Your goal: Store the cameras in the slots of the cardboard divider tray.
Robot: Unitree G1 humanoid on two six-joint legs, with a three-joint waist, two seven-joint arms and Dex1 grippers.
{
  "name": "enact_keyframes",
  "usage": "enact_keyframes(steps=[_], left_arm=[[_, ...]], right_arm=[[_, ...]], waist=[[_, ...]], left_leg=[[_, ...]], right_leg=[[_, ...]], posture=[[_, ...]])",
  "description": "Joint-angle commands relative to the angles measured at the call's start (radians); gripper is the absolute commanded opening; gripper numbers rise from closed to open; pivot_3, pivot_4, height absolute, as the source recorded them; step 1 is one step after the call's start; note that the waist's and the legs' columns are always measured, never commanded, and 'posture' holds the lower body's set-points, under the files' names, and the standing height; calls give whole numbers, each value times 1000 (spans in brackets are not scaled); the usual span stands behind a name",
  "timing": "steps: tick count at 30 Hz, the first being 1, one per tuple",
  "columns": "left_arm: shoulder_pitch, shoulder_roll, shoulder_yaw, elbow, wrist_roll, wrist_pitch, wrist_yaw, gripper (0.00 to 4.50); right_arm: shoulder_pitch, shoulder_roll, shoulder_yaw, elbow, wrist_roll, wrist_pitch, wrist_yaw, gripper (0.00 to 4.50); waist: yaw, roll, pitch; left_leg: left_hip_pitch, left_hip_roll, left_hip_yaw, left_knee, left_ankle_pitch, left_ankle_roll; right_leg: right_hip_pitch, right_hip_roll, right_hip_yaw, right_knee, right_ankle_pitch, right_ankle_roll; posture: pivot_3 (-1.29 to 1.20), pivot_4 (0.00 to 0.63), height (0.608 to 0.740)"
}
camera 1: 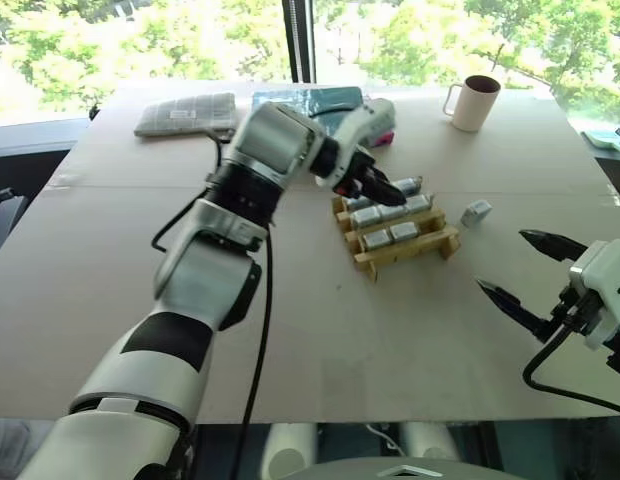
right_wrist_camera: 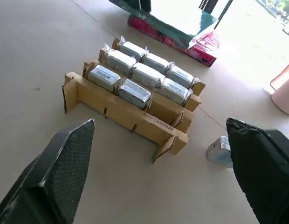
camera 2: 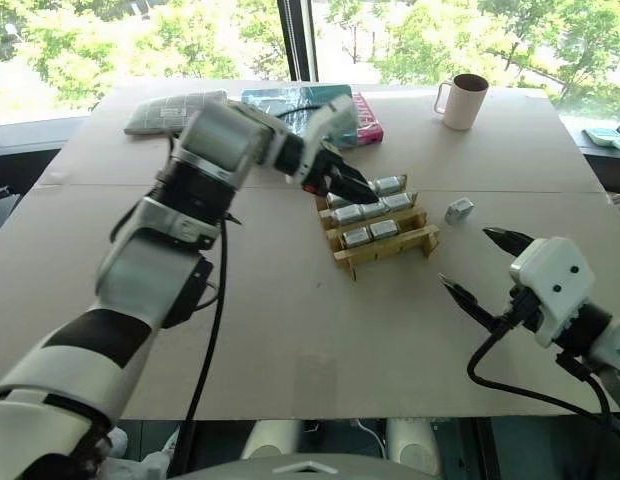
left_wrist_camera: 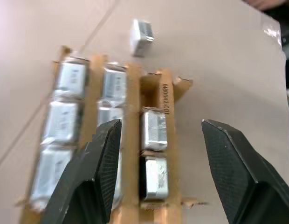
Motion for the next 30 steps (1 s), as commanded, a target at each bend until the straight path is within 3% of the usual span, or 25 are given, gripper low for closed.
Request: enact_keyframes(steps=[1, 3, 6, 12, 21, 30], left_arm=[[171, 16, 216, -216, -134, -21, 62, 2822], [308, -20, 349, -358, -192, -137, 128, 2822], [537, -13, 427, -543, -249, -238, 143, 2822], [862, 86, 464, -637, -301, -492, 8, 2822], [1077, 159, 480, -759, -392, -613, -19, 2822], [1149, 182, 476, -829, -427, -632, 47, 2822]], right_arm=[[-103, -69, 59, 127, -80, -22, 2, 4500], [-166, -98, 101, 214, -115, -35, 10, 4500], [-293, -161, 212, 395, -240, -140, 42, 4500], [-595, -236, 486, 840, -468, -469, 225, 4500], [-1024, -119, 737, 1506, -749, -906, 265, 4500], [-1214, -15, 818, 1894, -878, -1090, 208, 4500]], waist=[[-3, 0, 0], [-5, 0, 0], [0, -2, 1], [-6, 0, 1], [-14, 1, 2], [-13, 2, 2]], left_leg=[[1, 0, 1, 0, 0, 0], [2, 0, 1, 0, 0, 0], [3, 0, 1, 1, 0, 0], [7, 1, 4, 0, 0, 0], [7, 1, 6, 0, 0, 0], [8, 1, 8, -1, 0, 0]], right_leg=[[0, 0, 1, 0, 0, 0], [2, 0, 1, 0, 0, 0], [4, -2, 1, 0, 0, 0], [5, -1, 3, 1, 0, 0], [4, -2, 5, 1, 0, -1], [4, -2, 6, 0, 1, -1]], posture=[[0, 150, 740], [0, 150, 740], [0, 150, 740], [0, 150, 740], [0, 150, 740], [0, 150, 740]])
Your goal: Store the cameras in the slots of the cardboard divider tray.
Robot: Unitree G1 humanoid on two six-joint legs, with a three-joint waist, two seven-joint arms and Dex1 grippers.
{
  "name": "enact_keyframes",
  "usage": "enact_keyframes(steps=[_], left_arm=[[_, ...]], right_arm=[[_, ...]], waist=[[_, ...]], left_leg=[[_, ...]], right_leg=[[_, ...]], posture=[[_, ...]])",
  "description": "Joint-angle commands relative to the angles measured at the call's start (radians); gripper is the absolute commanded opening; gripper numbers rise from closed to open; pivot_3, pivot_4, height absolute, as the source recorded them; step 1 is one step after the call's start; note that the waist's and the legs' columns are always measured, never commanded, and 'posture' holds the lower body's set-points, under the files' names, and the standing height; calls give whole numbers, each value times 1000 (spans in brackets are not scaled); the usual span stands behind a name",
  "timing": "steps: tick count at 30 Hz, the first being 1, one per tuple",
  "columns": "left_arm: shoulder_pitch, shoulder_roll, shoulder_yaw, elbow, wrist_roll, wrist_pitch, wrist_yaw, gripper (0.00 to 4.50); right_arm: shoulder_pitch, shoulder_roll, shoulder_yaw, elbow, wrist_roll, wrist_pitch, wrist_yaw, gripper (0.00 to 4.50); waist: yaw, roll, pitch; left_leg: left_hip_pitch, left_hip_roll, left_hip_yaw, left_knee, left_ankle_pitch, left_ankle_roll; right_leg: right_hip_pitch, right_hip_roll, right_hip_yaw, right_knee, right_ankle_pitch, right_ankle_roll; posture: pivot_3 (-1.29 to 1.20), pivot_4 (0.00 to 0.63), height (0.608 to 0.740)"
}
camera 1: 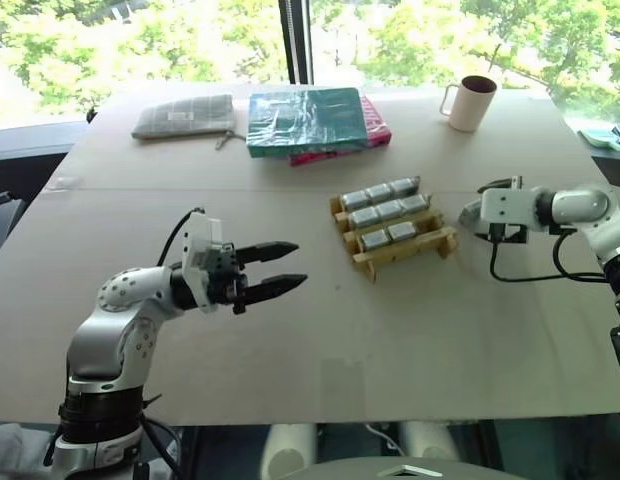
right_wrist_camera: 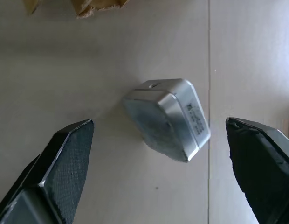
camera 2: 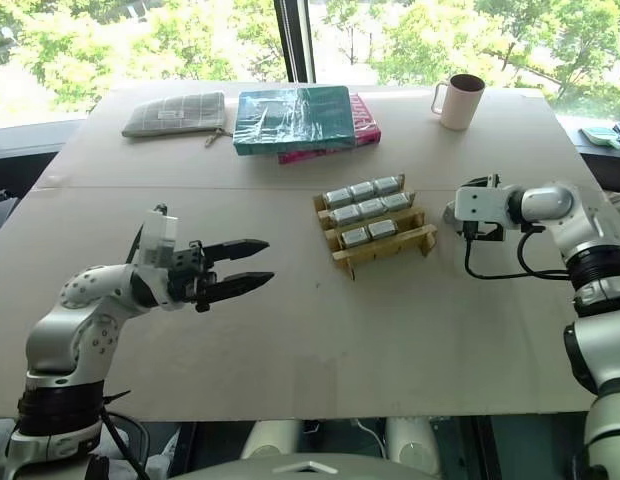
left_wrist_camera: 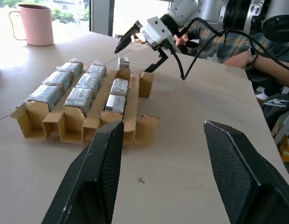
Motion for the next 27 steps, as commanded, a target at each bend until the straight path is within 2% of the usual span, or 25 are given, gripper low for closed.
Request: enact_keyframes(steps=[1, 10, 15, 19, 20, 25, 27], left_arm=[[11, 16, 7, -56, -33, -21, 22, 2822], [24, 57, 24, -79, -115, -27, 4, 2822], [12, 63, 19, -64, -133, -77, -24, 2926], [16, 54, 7, -68, -160, -70, -11, 2926], [13, 49, 1, -67, -160, -74, -6, 2926], [-1, 29, -14, -67, -167, -73, 16, 2926], [1, 25, -19, -62, -167, -76, 17, 2926]], right_arm=[[-62, 6, 9, 87, -45, -50, -41, 4500], [-127, 56, 14, 197, -94, -87, -66, 4500], [-135, 72, 13, 214, -109, -87, -77, 2154], [-134, 76, 7, 208, -105, -94, -68, 930], [-133, 73, 4, 203, -102, -97, -63, 785], [-112, 51, -63, 99, -3, -56, 36, 785], [-42, 28, -146, -122, 124, 109, 127, 785]], waist=[[-1, 0, 0], [-4, 0, 0], [-5, 0, -1], [-24, -1, -1], [-27, -1, -1], [-25, 0, -1], [-24, 0, 0]], left_leg=[[0, 0, 0, 0, 0, 0], [1, 1, 1, 0, 0, 0], [2, 1, 2, 0, 0, 0], [5, 1, 4, 0, 0, 0], [6, 1, 5, 0, 0, 0], [14, 1, 10, -1, 0, 0], [14, 1, 11, -2, 0, 0]], right_leg=[[0, 0, 0, 0, 0, 0], [0, 0, 1, 1, 0, 0], [0, 0, 2, 2, 0, 0], [1, -1, 4, 3, 0, -1], [1, -2, 5, 4, 0, -1], [3, -4, 10, 12, -2, -3], [2, -4, 11, 12, -1, -3]], posture=[[0, 150, 740], [0, 150, 740], [0, 150, 740], [0, 150, 740], [0, 150, 740], [0, 150, 740], [0, 150, 740]])
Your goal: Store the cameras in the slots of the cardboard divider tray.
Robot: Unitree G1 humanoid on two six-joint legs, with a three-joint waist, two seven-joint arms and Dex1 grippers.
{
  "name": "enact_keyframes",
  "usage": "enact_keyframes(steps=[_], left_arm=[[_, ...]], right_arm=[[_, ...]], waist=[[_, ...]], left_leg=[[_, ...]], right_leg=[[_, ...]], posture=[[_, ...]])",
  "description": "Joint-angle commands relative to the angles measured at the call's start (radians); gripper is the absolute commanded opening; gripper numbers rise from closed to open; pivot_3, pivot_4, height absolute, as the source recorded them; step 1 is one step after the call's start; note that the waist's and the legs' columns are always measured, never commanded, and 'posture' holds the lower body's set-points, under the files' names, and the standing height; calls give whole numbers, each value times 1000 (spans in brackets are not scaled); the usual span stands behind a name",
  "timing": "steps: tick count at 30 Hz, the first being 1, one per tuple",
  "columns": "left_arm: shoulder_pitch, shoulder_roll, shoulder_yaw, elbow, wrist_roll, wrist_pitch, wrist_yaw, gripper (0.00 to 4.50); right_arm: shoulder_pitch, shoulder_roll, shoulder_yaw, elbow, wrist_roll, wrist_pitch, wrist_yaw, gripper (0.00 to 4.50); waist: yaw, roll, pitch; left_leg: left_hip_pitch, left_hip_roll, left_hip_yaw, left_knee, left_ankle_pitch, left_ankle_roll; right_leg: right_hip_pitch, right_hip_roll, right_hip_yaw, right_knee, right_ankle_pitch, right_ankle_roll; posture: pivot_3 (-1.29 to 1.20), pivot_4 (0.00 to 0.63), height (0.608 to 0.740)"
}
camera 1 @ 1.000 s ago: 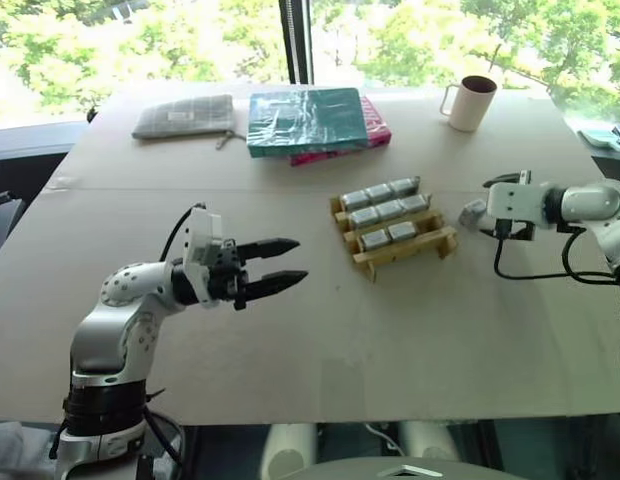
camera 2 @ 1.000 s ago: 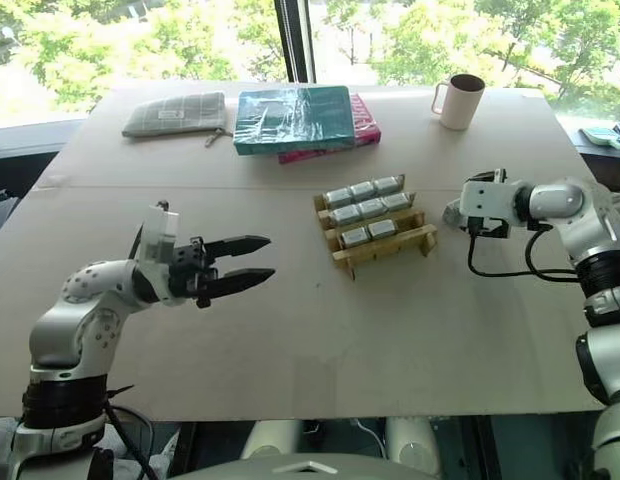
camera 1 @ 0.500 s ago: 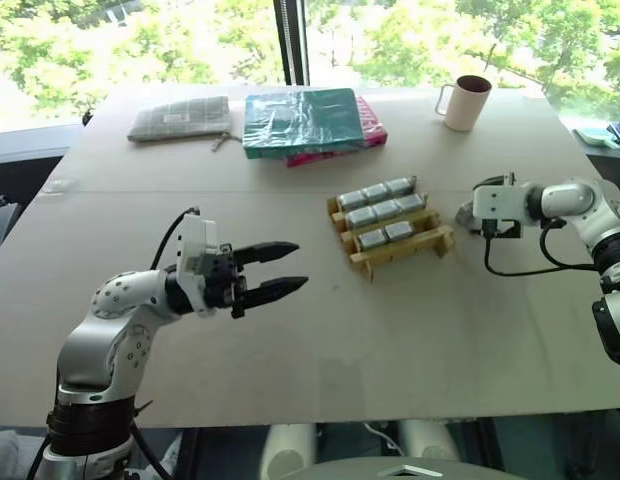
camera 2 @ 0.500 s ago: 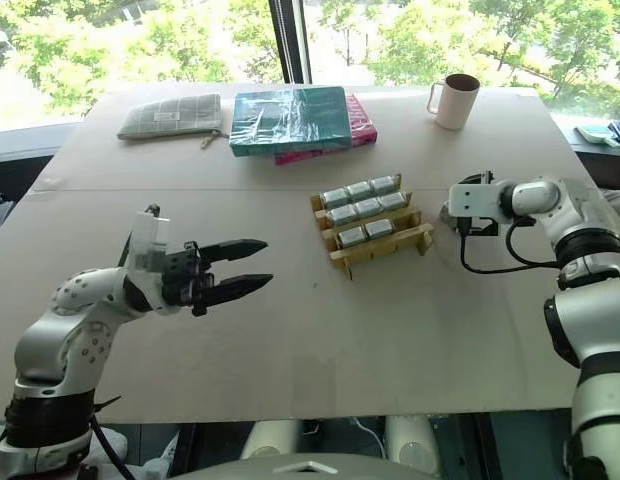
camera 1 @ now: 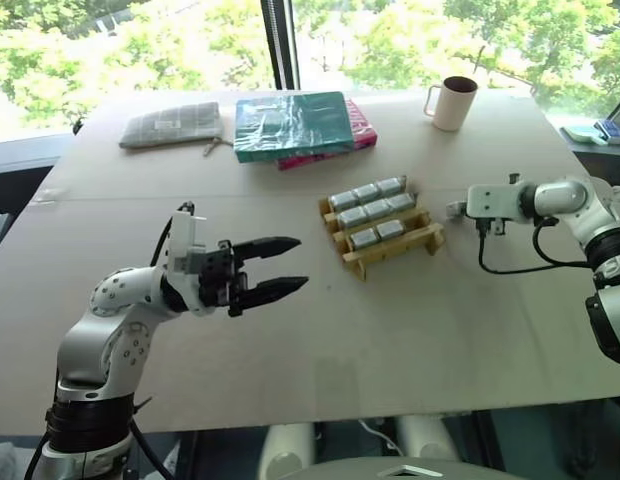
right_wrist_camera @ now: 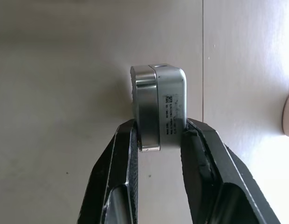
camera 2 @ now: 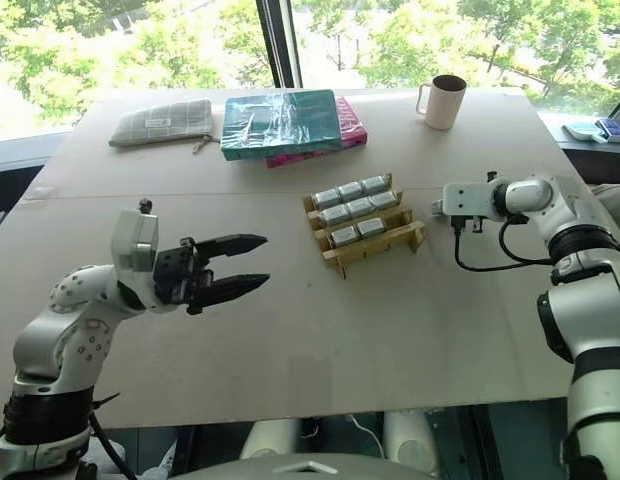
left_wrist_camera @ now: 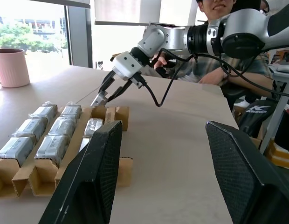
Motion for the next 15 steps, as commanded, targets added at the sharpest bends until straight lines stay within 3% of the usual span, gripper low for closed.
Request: enact_keyframes(steps=[1, 8, 12, 15], left_arm=[[-8, -4, -6, -9, -19, -18, 5, 2926], [-23, -8, -23, 23, -9, -42, -1, 2926], [-24, -17, -31, 34, -5, -46, 13, 2926], [7, -39, -22, 26, -9, -25, 73, 2926]], right_arm=[[90, -56, -147, -363, 210, 248, 136, 785], [365, -187, -330, -1174, 471, 895, 232, 785], [410, -190, -348, -1376, 545, 1099, 194, 785], [400, -124, -274, -1426, 540, 1139, 141, 785]], waist=[[3, 0, 0], [21, 2, 1], [22, 2, 1], [22, 2, 1]], left_leg=[[0, 0, 0, 0, 0, 0], [0, 0, 1, -2, 0, 0], [0, 1, 1, -3, -3, -4], [0, 0, 1, -3, -3, -4]], right_leg=[[0, -1, 0, 0, 1, 1], [-2, -3, 0, 0, 0, 0], [-2, -3, 1, -1, -1, -2], [-2, -4, 2, -3, -1, -2]], posture=[[0, 150, 740], [0, 150, 740], [0, 150, 740], [0, 150, 740]])
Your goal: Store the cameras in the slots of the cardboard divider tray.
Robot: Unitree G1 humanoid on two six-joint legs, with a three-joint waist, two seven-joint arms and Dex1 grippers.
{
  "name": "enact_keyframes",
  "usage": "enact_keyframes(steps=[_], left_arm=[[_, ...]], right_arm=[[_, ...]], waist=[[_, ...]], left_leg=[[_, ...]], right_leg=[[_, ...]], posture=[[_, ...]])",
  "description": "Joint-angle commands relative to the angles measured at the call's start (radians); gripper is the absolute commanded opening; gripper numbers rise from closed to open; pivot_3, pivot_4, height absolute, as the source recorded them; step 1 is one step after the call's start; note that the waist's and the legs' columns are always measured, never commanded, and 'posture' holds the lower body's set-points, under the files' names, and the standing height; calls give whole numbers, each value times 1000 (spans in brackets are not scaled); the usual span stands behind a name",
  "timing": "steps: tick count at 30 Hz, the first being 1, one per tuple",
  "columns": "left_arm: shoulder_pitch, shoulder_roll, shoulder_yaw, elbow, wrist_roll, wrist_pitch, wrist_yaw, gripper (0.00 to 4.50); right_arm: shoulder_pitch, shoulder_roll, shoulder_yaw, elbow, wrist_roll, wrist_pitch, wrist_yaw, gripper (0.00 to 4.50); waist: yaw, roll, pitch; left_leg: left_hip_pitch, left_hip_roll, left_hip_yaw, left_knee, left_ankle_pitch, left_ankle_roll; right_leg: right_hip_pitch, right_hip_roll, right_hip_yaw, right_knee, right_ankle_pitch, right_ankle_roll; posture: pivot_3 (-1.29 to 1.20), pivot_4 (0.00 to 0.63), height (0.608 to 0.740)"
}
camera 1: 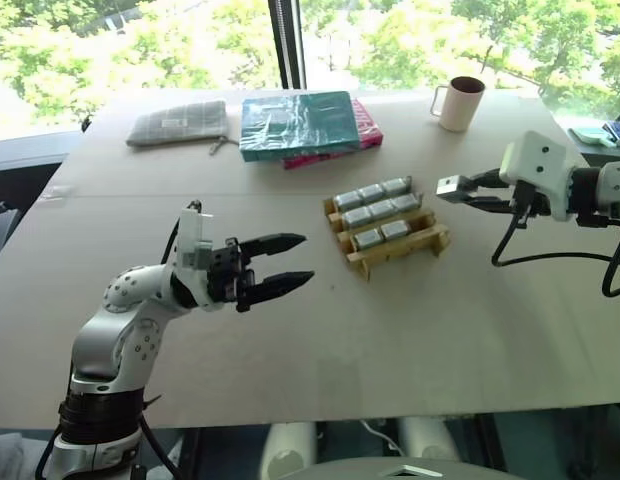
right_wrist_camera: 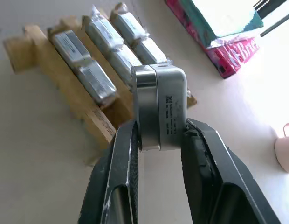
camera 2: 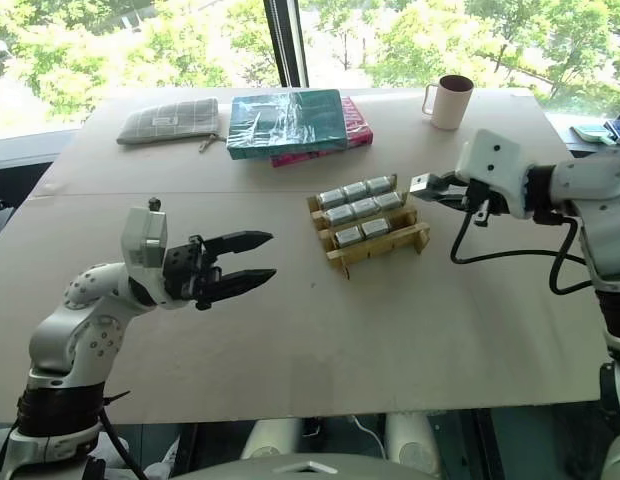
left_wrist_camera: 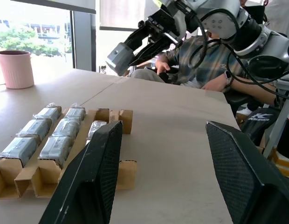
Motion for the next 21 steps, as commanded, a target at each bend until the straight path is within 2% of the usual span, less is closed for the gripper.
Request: enact_keyframes(steps=[1, 3, 8, 13, 21], left_arm=[[35, -18, 4, -22, -3, -1, 54, 2926], [56, -20, 1, -31, 8, -11, 66, 2926], [94, -17, 13, -68, 2, -16, 97, 2926], [157, -12, 46, -120, -14, -14, 129, 2926], [233, -18, 61, -174, -24, -24, 162, 2926]], right_arm=[[-28, 62, 64, -36, -9, 18, -58, 785], [-47, 90, 110, 12, -39, -24, -69, 785], [-97, 96, 251, 232, -192, -289, -57, 785], [-128, 92, 286, 338, -233, -420, -11, 785], [-164, 84, 274, 431, -251, -486, 31, 785]], waist=[[-2, -1, 0], [-1, -1, 0], [7, -1, 0], [2, -1, 0], [6, -1, 0]], left_leg=[[0, 0, 0, 0, 0, 0], [-1, 0, 0, 0, 0, 0], [-4, -1, -1, 0, 0, 0], [-6, -1, 0, -1, 1, 4], [-5, -1, -1, -1, -1, 2]], right_leg=[[0, 0, 1, -1, 0, 0], [0, 0, 3, -1, 0, 0], [-3, -1, 1, -3, 0, 0], [-3, 0, -1, -6, 0, 0], [-3, -1, -3, -7, 0, 0]], posture=[[0, 150, 740], [0, 150, 740], [0, 150, 740], [0, 150, 740], [0, 150, 740]])
